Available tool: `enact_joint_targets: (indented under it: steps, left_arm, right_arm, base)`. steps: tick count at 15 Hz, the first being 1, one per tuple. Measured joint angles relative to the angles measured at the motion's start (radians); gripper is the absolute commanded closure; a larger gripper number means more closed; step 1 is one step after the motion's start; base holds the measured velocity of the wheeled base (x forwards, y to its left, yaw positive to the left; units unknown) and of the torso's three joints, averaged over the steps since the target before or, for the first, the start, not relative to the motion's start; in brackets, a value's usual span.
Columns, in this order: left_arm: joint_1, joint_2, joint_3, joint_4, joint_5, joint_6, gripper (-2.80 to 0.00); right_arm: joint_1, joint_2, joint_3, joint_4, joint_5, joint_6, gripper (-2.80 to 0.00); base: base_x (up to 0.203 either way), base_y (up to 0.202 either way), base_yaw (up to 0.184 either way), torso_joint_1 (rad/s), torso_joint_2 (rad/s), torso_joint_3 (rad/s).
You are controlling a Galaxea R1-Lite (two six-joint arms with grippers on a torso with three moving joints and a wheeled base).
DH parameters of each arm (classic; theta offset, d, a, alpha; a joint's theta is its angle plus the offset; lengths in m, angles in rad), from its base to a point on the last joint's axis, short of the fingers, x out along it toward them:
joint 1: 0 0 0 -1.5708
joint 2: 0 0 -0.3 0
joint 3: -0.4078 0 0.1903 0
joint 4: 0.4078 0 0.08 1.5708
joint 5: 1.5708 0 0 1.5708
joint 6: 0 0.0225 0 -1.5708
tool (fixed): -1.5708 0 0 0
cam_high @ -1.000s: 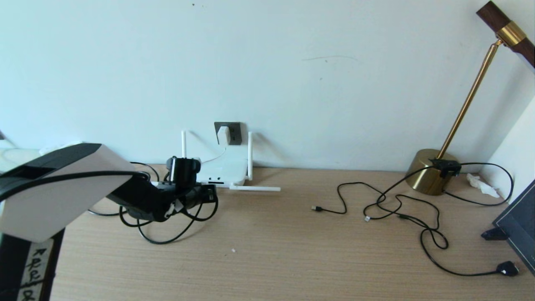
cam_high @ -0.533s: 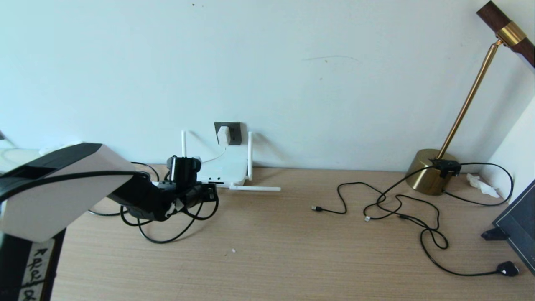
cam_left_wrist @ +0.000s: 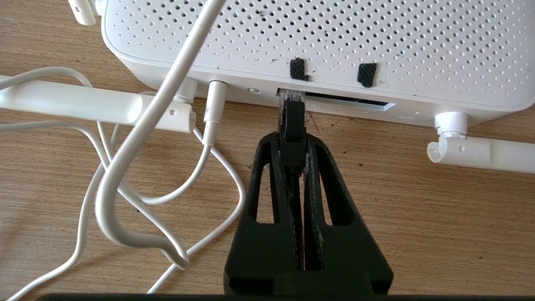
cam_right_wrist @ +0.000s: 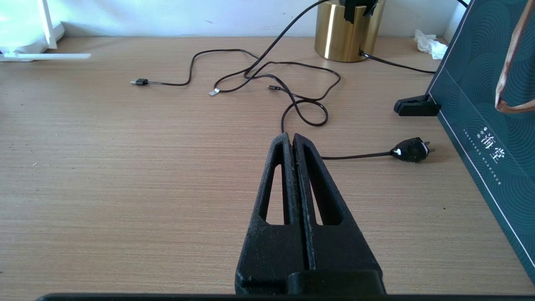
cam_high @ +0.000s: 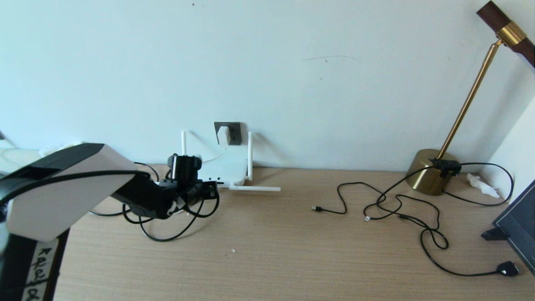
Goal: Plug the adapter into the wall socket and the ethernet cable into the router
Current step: Plug cable into router interface
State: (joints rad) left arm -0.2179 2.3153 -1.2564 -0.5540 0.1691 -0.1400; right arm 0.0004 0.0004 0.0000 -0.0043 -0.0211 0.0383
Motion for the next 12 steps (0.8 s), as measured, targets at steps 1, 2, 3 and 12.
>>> enact_joint_targets:
  steps: [1,2,3,12]
  left_arm:
    - [0.0,0.003,-0.002,0.0,0.0,0.0,0.0]
    - [0.0,0.006,-0.004,0.0,0.0,0.0,0.0]
    - [0.0,0.009,-0.006,0.001,0.0,0.0,0.0]
    - [0.0,0.021,-0.017,0.002,0.0,0.0,0.0]
  right_arm:
    - [0.0,0.0,0.0,0.0,0.0,0.0,0.0]
    - [0.0,0.0,0.0,0.0,0.0,0.0,0.0]
    - [0.0,0.0,0.0,0.0,0.0,0.0,0.0]
    - [0.0,0.0,0.0,0.0,0.0,0.0,0.0]
  base:
    - [0.0,0.0,0.0,0.0,0.0,0.0]
    - [0.0,0.0,0.0,0.0,0.0,0.0]
    - [0.0,0.0,0.0,0.0,0.0,0.0]
    - [0.0,0.0,0.0,0.0,0.0,0.0]
